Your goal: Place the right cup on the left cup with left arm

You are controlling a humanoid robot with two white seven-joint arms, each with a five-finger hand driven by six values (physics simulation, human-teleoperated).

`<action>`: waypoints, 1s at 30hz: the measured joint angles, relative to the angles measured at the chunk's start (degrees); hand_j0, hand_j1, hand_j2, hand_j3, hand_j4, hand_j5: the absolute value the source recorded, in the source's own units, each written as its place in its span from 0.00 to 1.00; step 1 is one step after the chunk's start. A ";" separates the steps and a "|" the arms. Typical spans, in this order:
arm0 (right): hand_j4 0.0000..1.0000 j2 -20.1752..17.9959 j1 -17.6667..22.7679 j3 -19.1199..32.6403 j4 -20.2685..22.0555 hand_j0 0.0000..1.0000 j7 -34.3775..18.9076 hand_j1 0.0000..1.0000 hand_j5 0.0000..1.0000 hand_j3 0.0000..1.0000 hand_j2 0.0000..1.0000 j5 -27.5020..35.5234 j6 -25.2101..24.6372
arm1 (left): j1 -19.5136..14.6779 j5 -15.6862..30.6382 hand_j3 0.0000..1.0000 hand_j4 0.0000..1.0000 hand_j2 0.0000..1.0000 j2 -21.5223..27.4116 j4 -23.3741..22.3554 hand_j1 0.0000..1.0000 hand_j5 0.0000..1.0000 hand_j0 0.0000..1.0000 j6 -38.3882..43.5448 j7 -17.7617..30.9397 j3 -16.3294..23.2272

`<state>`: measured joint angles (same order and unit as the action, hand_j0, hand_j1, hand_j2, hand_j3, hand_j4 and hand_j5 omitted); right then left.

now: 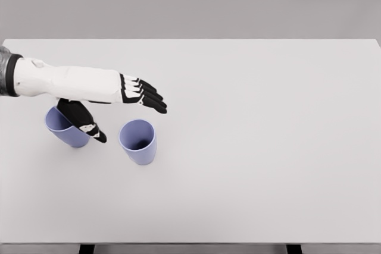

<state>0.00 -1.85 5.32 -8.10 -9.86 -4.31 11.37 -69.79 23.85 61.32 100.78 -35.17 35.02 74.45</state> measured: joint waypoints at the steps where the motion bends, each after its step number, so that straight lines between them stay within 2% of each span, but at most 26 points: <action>1: 1.00 0.00 0.70 -0.06 -0.08 1.00 0.00 1.00 1.00 1.00 1.00 0.02 -0.01 | 0.00 -0.03 1.00 1.00 1.00 -0.33 0.00 1.00 1.00 1.00 0.01 0.00 0.27; 10: 1.00 0.00 1.14 -0.19 -0.24 1.00 0.03 1.00 1.00 1.00 1.00 0.09 -0.04 | -0.26 -3.98 1.00 1.00 1.00 -0.76 -0.12 1.00 1.00 1.00 0.01 0.00 1.43; 17: 1.00 0.00 1.14 -0.26 -0.24 1.00 0.02 1.00 1.00 1.00 1.00 0.10 -0.04 | 0.62 -6.86 1.00 1.00 1.00 -0.93 -1.61 1.00 1.00 1.00 0.01 0.00 0.07; 23: 1.00 0.00 1.14 -0.25 -0.24 1.00 0.03 1.00 1.00 1.00 1.00 0.10 -0.04 | 3.61 -12.17 1.00 1.00 1.00 -2.66 -8.08 1.00 1.00 1.00 -0.01 -0.65 -1.07; 30: 1.00 0.00 1.14 -0.25 -0.24 1.00 0.03 1.00 1.00 1.00 1.00 0.10 -0.04 | 7.56 -13.41 1.00 1.00 1.00 -5.88 -9.38 1.00 1.00 1.00 0.00 -0.91 -2.15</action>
<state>0.00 -0.70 5.07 -8.35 -9.83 -4.21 11.33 -62.23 10.44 55.43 91.41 -35.17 34.11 72.30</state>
